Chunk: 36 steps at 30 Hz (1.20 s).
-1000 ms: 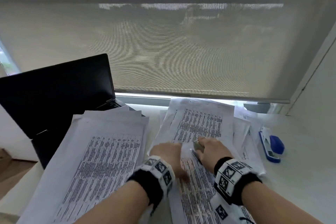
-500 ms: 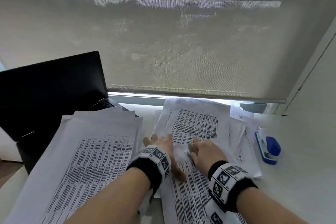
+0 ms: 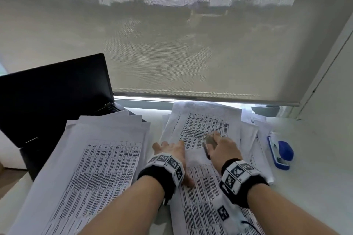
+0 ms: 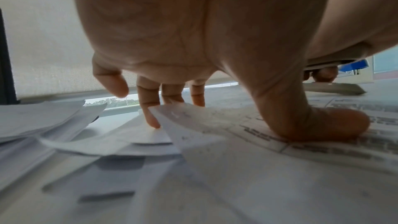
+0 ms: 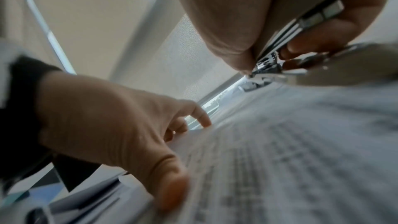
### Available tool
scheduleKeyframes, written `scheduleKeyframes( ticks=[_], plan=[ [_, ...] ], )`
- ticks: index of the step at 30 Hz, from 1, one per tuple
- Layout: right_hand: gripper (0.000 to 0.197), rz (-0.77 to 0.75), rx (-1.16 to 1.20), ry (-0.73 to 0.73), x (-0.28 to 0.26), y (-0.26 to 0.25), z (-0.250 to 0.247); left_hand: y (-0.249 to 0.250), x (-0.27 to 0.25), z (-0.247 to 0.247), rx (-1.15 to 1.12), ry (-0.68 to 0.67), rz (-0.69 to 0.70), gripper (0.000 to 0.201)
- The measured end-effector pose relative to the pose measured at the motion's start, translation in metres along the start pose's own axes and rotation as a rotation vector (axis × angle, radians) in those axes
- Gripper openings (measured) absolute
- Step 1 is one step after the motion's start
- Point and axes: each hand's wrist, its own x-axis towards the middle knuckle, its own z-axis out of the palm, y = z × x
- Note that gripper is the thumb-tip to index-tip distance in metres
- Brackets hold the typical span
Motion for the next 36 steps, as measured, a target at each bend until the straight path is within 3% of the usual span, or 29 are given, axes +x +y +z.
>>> scheduleKeyframes(
  ticks=[7, 15, 20, 25, 31, 36],
  plan=[
    [0.056, -0.038, -0.153, -0.115, -0.019, 0.056, -0.028, 0.006, -0.008, -0.005, -0.027, -0.019, 0.005, 0.100],
    [0.050, -0.089, -0.217, -0.130, -0.015, 0.046, -0.027, 0.008, -0.011, -0.007, -0.090, -0.044, -0.027, 0.099],
    [0.036, -0.081, -0.228, -0.143, -0.004, 0.032, -0.018, 0.007, -0.008, -0.005, -0.097, -0.054, -0.009, 0.096],
    [0.006, 0.015, -0.138, -0.098, 0.013, 0.020, -0.001, 0.008, -0.007, -0.006, -0.066, -0.059, -0.006, 0.093],
    [0.024, 0.182, 0.082, 0.033, 0.021, 0.018, -0.005, 0.006, -0.009, -0.006, -0.108, -0.078, -0.033, 0.092],
    [0.039, 0.158, 0.205, 0.111, -0.009, 0.038, -0.030, 0.006, -0.020, -0.012, -0.187, -0.069, -0.069, 0.089]
  ],
)
